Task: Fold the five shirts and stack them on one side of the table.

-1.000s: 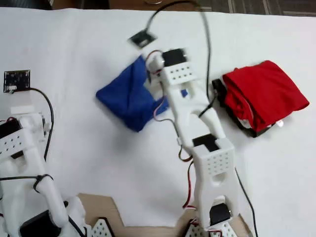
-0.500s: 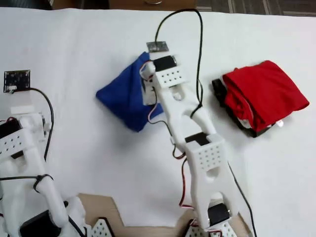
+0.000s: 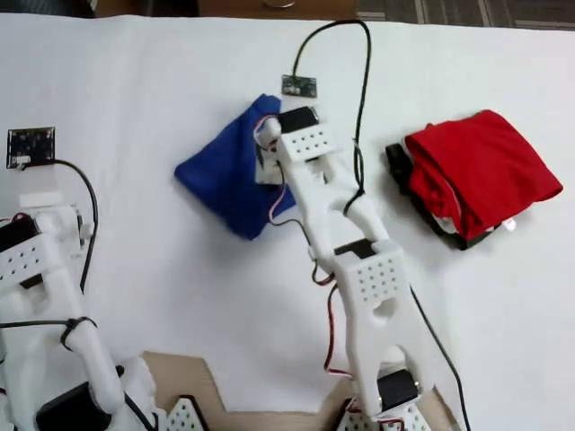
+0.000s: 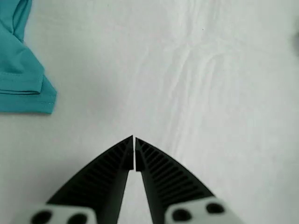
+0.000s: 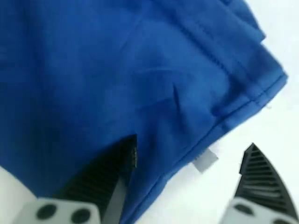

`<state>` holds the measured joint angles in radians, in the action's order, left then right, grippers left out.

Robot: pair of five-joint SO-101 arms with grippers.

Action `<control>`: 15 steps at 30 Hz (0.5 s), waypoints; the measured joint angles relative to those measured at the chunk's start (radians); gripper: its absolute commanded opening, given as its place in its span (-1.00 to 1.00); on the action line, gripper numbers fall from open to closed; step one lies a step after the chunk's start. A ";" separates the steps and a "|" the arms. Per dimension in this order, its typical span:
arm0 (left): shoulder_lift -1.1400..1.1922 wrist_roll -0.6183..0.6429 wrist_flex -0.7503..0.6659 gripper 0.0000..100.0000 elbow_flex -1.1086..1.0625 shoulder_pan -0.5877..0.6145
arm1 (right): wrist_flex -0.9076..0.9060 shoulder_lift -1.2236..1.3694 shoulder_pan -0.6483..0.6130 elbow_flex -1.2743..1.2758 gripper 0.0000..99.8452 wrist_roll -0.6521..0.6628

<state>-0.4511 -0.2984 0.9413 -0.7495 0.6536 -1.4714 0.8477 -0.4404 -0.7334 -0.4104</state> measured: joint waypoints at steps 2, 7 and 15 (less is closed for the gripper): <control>0.000 0.000 0.000 -0.96 0.000 0.000 | 0.006 0.029 -0.006 -0.026 -0.32 -0.003; 0.000 0.000 0.000 -0.96 0.000 0.000 | 0.006 0.110 0.009 -0.100 -0.32 -0.009; 0.000 0.000 0.000 -0.96 0.000 0.000 | -0.002 0.213 0.054 -0.230 -0.35 -0.092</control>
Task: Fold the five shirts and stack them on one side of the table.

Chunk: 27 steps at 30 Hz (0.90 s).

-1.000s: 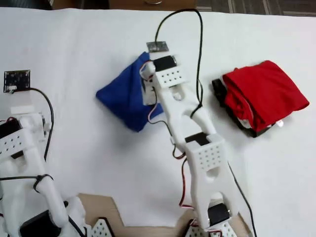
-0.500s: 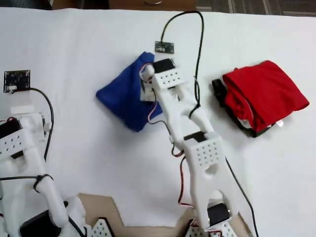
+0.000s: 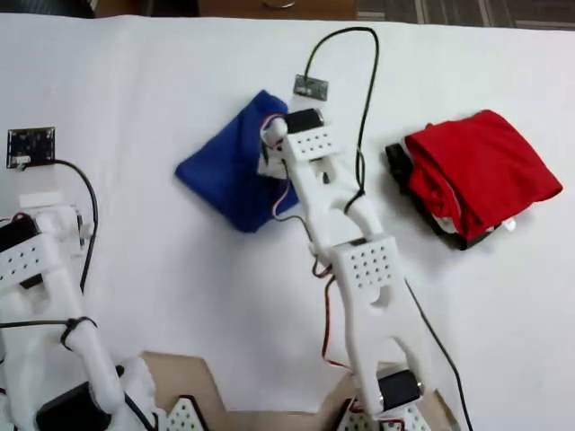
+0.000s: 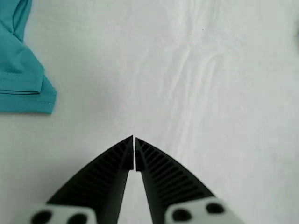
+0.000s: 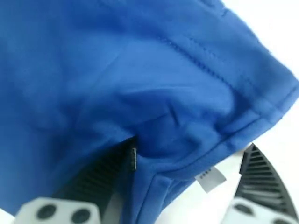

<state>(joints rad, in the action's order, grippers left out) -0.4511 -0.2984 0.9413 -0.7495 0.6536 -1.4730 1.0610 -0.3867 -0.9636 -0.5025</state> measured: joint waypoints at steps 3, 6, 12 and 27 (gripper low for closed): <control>0.000 0.000 0.000 -0.96 0.000 0.000 | -0.018 0.011 0.005 -0.034 -0.60 0.000; 0.000 0.000 0.000 -0.96 0.000 0.000 | -0.021 0.012 0.011 -0.044 -0.96 0.032; 0.000 0.000 0.000 -0.96 0.000 0.002 | -0.021 0.012 0.040 -0.044 -0.96 0.160; 0.000 0.000 0.000 -0.96 0.000 0.002 | -0.123 0.017 0.121 -0.133 -0.96 0.651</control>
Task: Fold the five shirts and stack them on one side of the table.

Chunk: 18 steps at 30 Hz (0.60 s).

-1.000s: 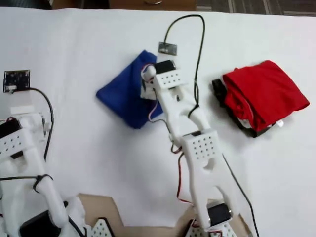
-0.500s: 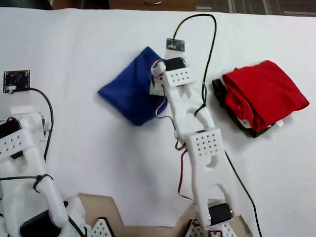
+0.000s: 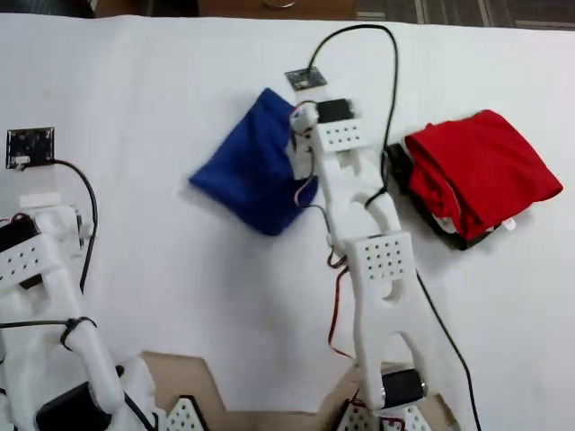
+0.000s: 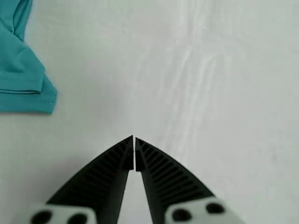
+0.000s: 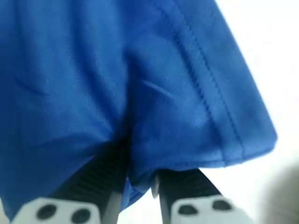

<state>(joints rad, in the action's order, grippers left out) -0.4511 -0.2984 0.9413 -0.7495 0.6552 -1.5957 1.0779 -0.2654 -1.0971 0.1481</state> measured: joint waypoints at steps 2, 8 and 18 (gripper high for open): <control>0.000 0.000 0.000 -0.96 0.000 0.000 | -0.026 0.002 0.028 -0.046 -0.96 0.051; 0.000 0.000 0.000 -0.96 0.000 0.000 | -0.115 0.002 0.061 -0.282 -0.96 0.181; 0.000 0.000 0.000 -0.96 -0.002 0.000 | -0.157 -0.028 0.147 -0.353 -0.96 0.275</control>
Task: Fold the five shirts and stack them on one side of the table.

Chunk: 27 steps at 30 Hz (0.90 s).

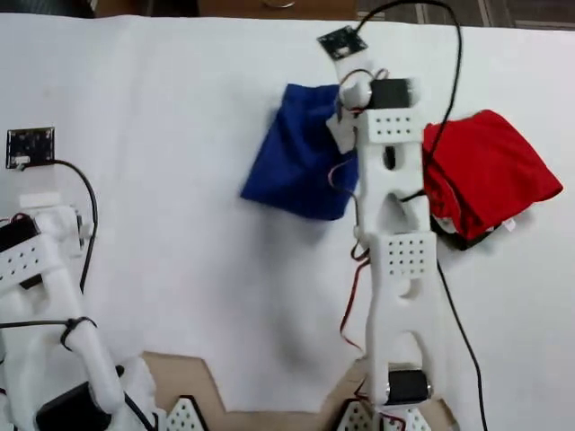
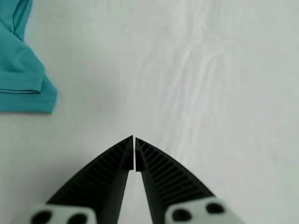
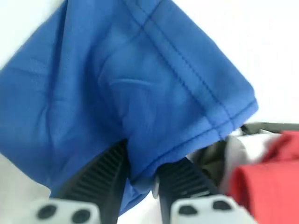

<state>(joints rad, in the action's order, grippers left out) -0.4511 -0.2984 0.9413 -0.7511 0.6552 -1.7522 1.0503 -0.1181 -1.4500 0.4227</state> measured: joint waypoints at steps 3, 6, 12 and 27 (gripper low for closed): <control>0.000 0.000 0.000 -0.96 0.000 0.000 | 0.000 -0.061 0.046 0.000 -0.96 0.014; 0.000 0.000 0.000 -0.96 0.000 0.000 | 0.000 -0.124 0.087 0.000 -0.96 0.014; 0.000 0.000 0.000 -0.96 0.000 0.000 | 0.000 -0.199 0.152 0.000 -0.96 0.028; -0.002 0.000 -0.100 -0.96 -0.161 -0.058 | 0.017 -0.264 0.322 -0.003 -0.96 0.117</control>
<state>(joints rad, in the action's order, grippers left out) -0.4526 -0.2984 0.8416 -0.9122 0.5969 -1.7354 0.7864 0.2041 -1.4530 0.5393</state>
